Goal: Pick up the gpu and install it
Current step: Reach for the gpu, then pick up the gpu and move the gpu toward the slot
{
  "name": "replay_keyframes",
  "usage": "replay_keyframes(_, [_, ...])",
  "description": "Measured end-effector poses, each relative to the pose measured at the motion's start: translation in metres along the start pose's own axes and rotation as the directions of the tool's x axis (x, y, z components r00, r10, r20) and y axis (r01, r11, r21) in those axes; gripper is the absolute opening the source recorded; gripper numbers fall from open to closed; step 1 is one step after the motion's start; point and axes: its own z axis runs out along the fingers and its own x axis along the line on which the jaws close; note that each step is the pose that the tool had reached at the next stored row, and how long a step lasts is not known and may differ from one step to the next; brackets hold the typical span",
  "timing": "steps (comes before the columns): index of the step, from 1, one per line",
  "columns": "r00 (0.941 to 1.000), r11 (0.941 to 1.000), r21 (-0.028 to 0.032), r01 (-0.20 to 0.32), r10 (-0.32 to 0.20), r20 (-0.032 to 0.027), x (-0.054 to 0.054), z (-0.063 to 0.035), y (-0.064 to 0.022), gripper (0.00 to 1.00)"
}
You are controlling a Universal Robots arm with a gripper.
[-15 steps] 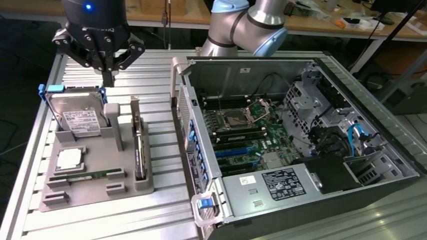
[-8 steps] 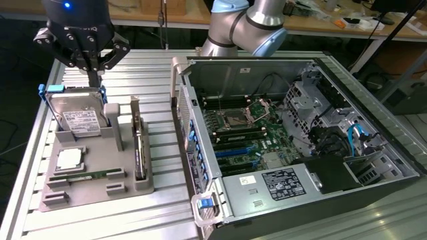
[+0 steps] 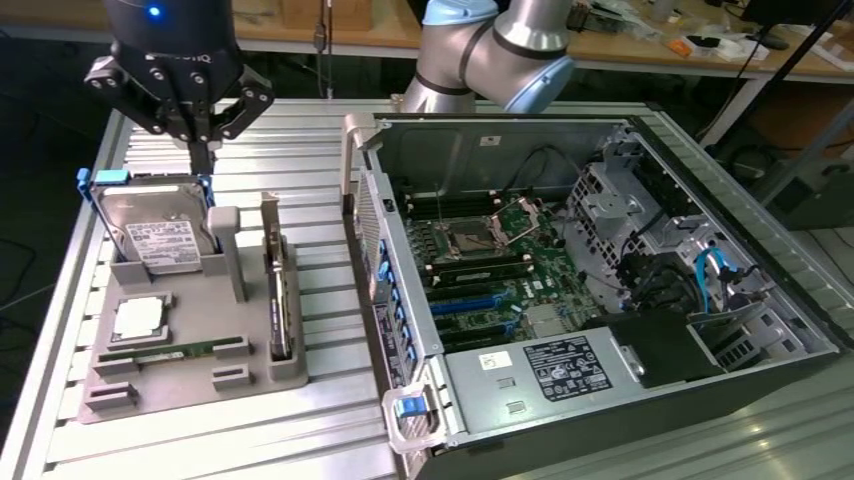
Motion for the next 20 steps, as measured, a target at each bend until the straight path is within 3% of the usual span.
replay_keyframes(9, [1.0000, 1.0000, 0.0002, 0.000, 0.000, -0.0031, -0.041, -0.0003, 0.0028, 0.11])
replay_keyframes(20, [1.0000, 1.0000, 0.0002, 0.000, 0.000, -0.0032, -0.044, -0.0003, 0.0030, 0.11])
